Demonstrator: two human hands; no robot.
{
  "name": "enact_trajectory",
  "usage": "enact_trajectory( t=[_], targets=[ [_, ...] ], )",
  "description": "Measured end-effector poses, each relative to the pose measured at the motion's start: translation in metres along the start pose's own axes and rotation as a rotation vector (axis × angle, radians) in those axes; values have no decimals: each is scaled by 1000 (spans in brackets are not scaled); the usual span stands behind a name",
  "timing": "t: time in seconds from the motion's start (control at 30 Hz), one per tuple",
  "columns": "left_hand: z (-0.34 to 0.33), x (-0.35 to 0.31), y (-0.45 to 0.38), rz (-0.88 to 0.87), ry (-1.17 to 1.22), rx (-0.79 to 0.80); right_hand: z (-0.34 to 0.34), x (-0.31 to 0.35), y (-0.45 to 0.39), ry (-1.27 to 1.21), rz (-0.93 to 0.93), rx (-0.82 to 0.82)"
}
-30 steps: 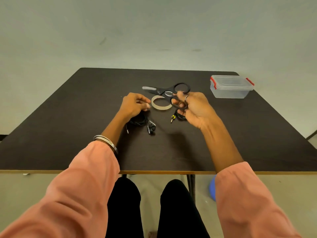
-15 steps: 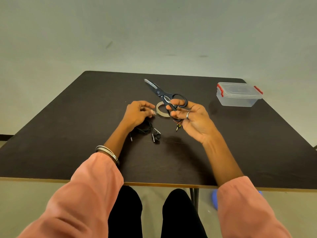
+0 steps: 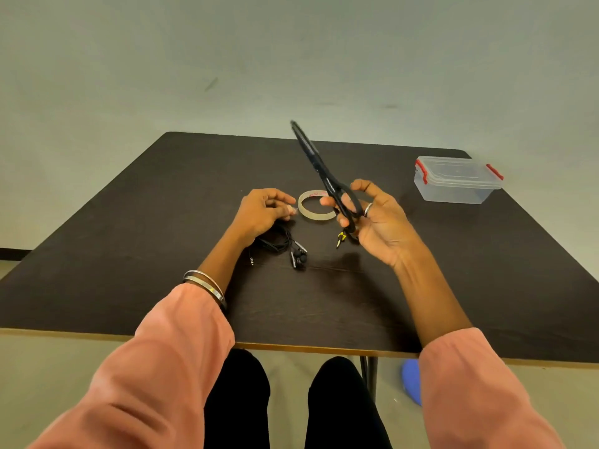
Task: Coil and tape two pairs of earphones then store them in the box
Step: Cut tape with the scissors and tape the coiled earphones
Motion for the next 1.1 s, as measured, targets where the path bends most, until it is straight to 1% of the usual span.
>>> enact_trajectory(
  t=[0.07, 0.2, 0.27, 0.4, 0.43, 0.5, 0.63, 0.77, 0.93, 1.1],
  targets=[
    [1, 0, 0, 1, -2, -6, 7, 2, -3, 127, 1, -35],
    [5, 1, -1, -19, -1, -44, 19, 20, -7, 603, 51, -133],
    [7, 1, -2, -39, -3, -71, 18, 29, -7, 836, 53, -104],
    [13, 1, -1, -54, -6, -138, 18, 36, -2, 1615, -49, -4],
    [14, 1, -1, -59, -11, -153, 17, 40, 0, 1735, -35, 0],
    [15, 0, 0, -66, -19, -175, 10, 50, 4, 1899, 11, 12],
    [16, -2, 3, -75, -34, -198, -2, 61, 5, 2149, 87, 6],
    [18, -1, 5, -74, -54, -222, -16, 59, -2, 2274, 151, -4],
    [16, 1, 4, -74, -62, -217, -24, 54, -10, 2344, 185, -13],
    [17, 1, 3, -98, -44, -215, -27, 52, -14, 2340, 227, -5]
  ],
)
Point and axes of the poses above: each hand's wrist, its own y-axis away from the middle knuckle, its own z-axis out of the back of the hand, x = y × z, the point moved 9 cm from there along -y, towards the middle knuckle, and after that the axes turned 5 degrees about y, right-handed, at the moved point
